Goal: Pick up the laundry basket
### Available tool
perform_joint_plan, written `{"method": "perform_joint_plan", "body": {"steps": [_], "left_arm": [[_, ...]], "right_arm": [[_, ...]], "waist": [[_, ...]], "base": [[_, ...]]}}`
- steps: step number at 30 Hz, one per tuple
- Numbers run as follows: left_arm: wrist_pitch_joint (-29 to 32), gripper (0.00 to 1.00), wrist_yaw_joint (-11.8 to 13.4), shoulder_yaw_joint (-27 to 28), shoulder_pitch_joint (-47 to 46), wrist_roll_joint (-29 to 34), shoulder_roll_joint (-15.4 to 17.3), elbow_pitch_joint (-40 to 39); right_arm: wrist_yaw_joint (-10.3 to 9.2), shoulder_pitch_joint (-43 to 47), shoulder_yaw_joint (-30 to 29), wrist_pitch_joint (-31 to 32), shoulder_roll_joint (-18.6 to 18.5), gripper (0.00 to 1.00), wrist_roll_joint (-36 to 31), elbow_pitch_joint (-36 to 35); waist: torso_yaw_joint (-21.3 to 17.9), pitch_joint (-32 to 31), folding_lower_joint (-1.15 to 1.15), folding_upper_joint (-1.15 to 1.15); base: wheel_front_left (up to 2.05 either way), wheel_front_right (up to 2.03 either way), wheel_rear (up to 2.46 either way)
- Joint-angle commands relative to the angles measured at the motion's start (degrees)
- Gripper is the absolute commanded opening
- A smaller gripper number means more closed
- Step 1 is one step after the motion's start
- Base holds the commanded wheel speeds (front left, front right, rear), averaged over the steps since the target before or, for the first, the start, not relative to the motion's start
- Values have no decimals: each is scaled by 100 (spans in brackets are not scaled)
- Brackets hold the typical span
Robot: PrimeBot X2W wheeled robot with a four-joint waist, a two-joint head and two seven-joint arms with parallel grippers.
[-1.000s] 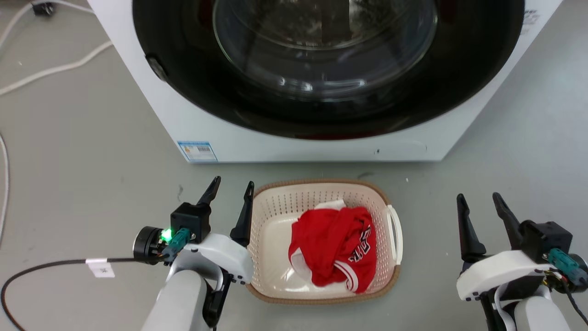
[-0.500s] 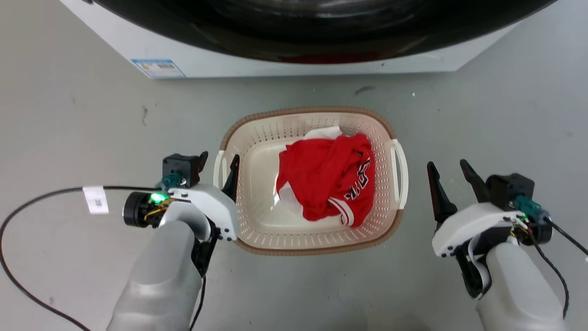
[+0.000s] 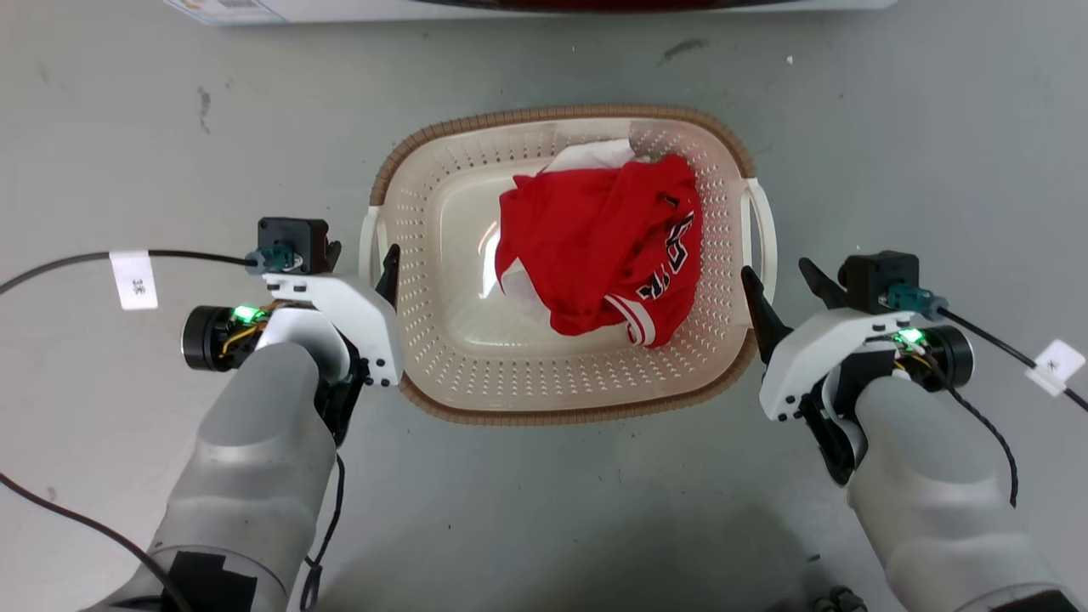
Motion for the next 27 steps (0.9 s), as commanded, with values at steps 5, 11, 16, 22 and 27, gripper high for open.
{"method": "perform_joint_plan", "body": {"steps": [5,11,16,22,27], "left_arm": [[168,100,-13,-254,-308,-197,112,174],[419,100,-14,-485,-549,-448,171,290],[650,100,-14,-662,-689,-673,151,345],[852,0,-14,-908,-747,-994,120,260],[876,0,-8,-1083,-709,-1212,155,182]], "right_arm": [[-2,-563,354,67,47,100,262,511],[-2,-953,658,206,59,100,585,856],[-2,-1122,913,381,62,100,830,999],[-2,-1205,1203,686,60,0,1197,1034],[6,-1242,1377,720,65,0,1344,1058]], "waist": [[-32,322,-1,0],[-37,501,-1,0],[-28,587,-1,0],[-15,632,-1,0],[-11,612,-1,0]], "base": [[0,0,0],[0,0,0],[0,0,0],[0,0,0],[0,0,0]]}}
